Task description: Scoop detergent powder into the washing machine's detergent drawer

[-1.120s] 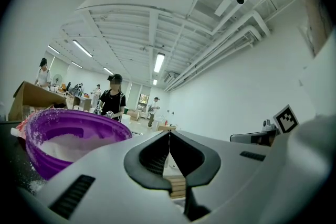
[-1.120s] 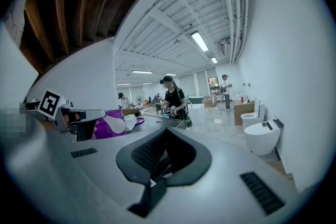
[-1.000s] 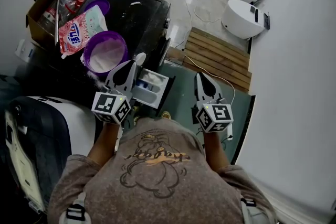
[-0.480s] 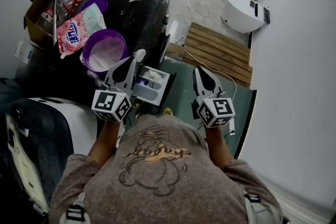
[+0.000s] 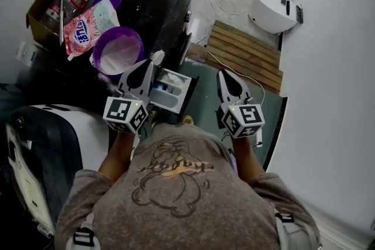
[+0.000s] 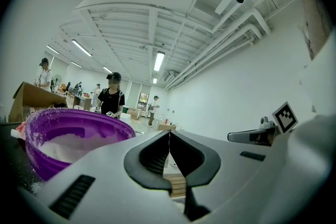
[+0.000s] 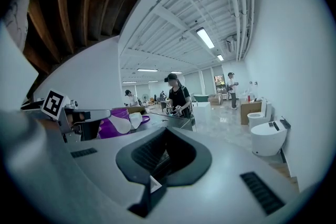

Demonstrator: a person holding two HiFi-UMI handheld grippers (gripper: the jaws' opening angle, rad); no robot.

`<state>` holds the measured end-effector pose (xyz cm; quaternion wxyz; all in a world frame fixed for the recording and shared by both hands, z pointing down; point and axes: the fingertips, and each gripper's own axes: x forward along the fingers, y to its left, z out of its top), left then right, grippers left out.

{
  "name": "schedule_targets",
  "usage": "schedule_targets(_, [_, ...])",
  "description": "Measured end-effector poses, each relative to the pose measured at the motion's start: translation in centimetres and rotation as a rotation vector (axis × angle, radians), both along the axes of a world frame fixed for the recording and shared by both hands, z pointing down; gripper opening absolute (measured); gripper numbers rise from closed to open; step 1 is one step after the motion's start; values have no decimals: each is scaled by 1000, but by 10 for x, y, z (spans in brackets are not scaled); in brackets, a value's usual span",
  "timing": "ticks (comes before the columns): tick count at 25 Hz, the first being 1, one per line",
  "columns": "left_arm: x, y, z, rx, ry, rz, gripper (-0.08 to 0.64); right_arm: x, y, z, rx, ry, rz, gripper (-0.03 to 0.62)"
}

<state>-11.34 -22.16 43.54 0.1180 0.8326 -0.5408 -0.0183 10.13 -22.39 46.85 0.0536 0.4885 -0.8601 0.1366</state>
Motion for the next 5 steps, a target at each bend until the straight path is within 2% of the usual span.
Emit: schedule_targets(5, [0, 1, 1, -1, -3, -4, 23, -2, -2, 2, -11, 19, -18, 0])
